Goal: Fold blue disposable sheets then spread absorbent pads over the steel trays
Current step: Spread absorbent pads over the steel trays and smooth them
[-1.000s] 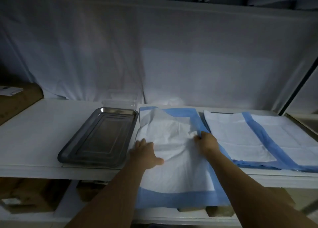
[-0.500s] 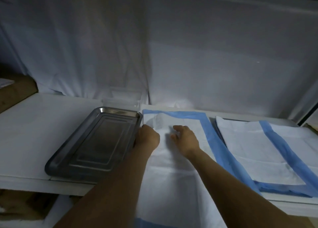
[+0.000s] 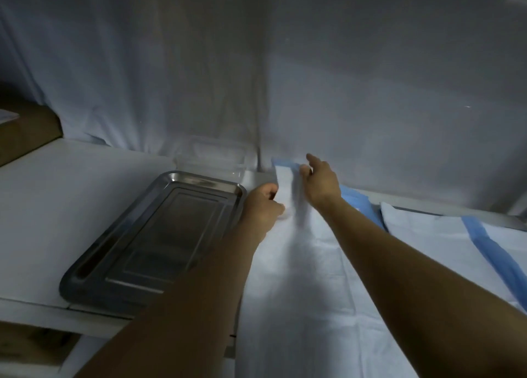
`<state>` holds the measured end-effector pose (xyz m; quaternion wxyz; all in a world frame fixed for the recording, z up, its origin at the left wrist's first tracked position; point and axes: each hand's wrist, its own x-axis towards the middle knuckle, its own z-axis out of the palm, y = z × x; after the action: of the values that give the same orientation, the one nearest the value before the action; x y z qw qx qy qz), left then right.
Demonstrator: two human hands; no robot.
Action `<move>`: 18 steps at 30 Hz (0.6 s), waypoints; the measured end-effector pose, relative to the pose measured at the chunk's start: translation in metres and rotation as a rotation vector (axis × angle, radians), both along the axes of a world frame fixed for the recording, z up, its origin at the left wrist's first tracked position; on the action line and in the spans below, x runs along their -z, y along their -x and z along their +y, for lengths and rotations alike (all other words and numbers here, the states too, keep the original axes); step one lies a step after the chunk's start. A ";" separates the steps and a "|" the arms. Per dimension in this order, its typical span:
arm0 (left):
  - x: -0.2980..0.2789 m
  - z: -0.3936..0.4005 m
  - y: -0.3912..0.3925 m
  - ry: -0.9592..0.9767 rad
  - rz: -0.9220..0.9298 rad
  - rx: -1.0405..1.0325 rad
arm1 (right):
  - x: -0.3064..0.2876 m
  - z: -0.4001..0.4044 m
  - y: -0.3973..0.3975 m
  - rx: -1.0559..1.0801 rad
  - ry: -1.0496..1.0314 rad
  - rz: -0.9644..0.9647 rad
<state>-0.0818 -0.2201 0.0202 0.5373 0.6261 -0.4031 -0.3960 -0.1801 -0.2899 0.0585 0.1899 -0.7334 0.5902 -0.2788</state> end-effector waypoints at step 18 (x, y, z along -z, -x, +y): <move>-0.003 0.020 -0.019 -0.232 -0.236 0.220 | -0.039 -0.015 -0.010 0.239 0.103 -0.057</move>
<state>-0.0625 -0.2002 0.0234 0.3641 0.6780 -0.4810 -0.4200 -0.1697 -0.3049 0.0974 0.1341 -0.6585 0.6527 -0.3499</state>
